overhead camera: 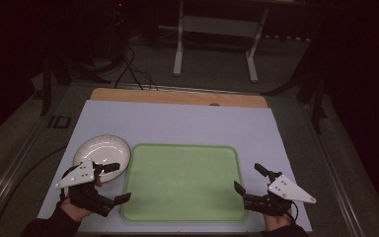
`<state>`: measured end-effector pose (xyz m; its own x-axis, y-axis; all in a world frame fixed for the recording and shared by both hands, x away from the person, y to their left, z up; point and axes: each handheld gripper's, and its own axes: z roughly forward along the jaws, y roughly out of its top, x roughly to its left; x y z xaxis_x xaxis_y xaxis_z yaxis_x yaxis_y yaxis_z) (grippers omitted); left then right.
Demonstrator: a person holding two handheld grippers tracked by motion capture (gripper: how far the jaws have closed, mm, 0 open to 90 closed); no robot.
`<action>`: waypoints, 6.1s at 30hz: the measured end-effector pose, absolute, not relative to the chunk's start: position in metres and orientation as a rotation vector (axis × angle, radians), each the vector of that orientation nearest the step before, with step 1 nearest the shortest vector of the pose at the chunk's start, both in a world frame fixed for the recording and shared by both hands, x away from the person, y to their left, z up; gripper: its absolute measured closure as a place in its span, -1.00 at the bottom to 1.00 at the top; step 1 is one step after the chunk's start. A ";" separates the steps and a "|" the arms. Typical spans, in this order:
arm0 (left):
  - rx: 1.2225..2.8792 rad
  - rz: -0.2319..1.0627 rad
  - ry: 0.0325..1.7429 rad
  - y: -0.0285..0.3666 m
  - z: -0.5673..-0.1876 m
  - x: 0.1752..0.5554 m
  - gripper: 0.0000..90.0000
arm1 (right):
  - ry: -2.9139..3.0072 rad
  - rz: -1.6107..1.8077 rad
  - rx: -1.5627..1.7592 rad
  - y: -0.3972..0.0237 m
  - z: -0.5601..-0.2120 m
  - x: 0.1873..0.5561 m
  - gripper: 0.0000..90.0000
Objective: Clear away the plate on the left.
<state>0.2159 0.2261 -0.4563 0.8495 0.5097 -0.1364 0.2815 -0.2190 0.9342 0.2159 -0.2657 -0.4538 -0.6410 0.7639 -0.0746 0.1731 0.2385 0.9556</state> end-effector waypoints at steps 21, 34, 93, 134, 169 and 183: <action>1.888 0.263 0.549 0.223 -0.410 0.219 -0.99 | 1.987 1.419 0.837 -0.261 -0.454 0.218 -0.70; 1.867 0.292 0.600 0.239 -0.389 0.233 -0.98 | 1.997 1.425 0.827 -0.259 -0.454 0.218 -0.70; 1.796 0.313 1.289 0.359 -0.480 0.270 -0.87 | 2.015 1.397 0.803 -0.253 -0.454 0.218 -0.69; 1.697 0.019 1.721 0.380 -0.518 0.301 0.41 | 2.020 1.403 0.813 -0.253 -0.455 0.220 -0.69; 1.519 -0.159 1.828 0.385 -0.527 0.316 0.87 | 2.026 1.405 0.816 -0.253 -0.456 0.221 -0.68; 1.492 -0.133 1.832 0.387 -0.517 0.318 0.88 | 2.020 1.410 0.823 -0.254 -0.456 0.221 -0.68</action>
